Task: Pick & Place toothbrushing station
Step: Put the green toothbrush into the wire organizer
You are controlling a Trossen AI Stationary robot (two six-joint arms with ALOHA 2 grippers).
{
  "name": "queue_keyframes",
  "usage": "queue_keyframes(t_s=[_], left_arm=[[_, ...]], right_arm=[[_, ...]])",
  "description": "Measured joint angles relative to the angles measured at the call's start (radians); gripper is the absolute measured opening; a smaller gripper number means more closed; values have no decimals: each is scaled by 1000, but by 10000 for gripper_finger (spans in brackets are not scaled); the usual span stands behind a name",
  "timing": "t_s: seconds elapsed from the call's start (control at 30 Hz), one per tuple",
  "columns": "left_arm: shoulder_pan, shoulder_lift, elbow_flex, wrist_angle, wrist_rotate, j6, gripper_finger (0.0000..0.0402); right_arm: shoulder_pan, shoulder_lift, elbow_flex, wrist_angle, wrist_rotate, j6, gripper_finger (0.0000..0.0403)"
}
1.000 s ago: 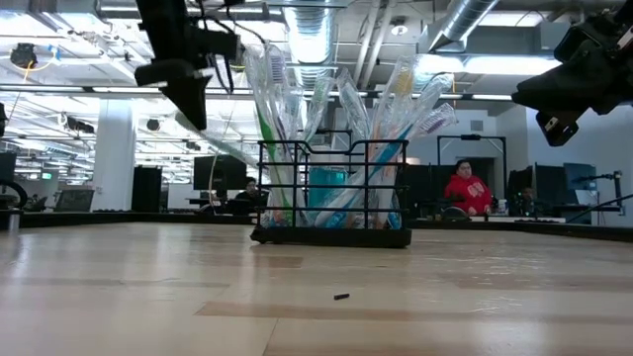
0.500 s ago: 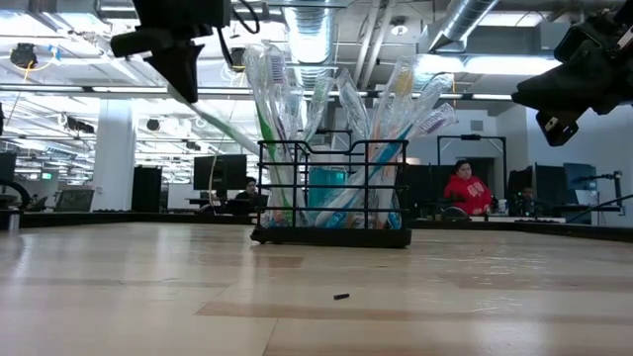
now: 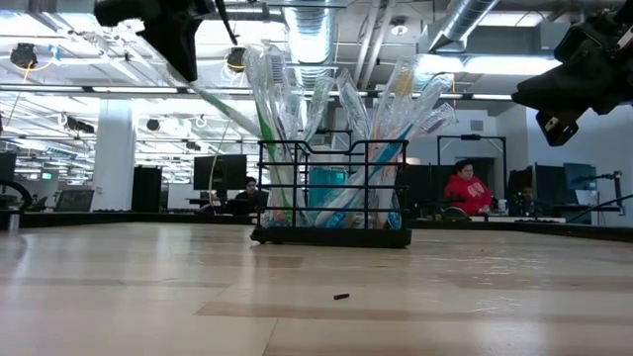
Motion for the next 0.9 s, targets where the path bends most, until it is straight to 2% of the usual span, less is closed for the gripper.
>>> queue_keyframes(t_s=[0.67, 0.9], left_arm=[[-15, 253, 205, -109, -22, 159, 0], [-15, 266, 258, -112, -40, 210, 0]], right_arm=[[0, 0, 0, 0, 0, 0, 59], [0, 0, 0, 0, 0, 0, 59]])
